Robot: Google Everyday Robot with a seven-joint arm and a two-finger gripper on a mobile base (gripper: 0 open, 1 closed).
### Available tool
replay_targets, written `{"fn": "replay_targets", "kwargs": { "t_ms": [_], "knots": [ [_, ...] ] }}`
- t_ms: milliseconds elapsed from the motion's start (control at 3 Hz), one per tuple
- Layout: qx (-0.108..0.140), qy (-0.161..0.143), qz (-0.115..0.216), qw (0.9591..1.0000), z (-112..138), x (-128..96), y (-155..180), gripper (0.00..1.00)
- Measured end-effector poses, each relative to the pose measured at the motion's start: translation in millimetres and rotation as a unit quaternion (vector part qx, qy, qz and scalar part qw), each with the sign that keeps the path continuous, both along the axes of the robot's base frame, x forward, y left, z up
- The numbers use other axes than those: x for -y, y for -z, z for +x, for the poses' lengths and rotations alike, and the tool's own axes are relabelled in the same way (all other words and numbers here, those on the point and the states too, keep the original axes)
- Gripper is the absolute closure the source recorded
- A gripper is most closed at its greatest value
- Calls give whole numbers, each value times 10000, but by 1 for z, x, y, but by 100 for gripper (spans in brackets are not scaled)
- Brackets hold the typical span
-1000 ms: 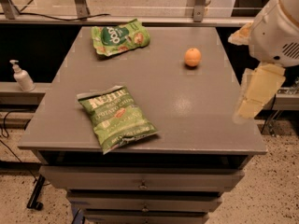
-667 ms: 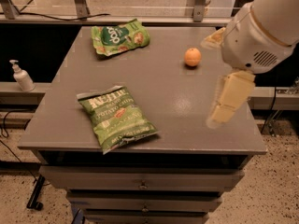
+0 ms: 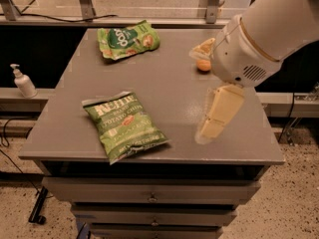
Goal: Pick green jalapeno chip bag
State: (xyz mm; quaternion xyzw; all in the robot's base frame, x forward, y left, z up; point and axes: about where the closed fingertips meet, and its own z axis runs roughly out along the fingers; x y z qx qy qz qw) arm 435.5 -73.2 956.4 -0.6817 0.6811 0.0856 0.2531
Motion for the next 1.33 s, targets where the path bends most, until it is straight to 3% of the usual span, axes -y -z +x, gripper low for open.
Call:
{"fn": "replay_targets", "kwargs": {
  "t_ms": [333,667,1000,1333],
  "knots": [
    [6,38,352,9994,6,-10,12,0],
    [24,-50,946,9955,20,-40,40,0],
    [-93,8,1611,9869,42,-72,68,0],
    [-458,183,2095,9766,50,-103,92,0]
  ]
}}
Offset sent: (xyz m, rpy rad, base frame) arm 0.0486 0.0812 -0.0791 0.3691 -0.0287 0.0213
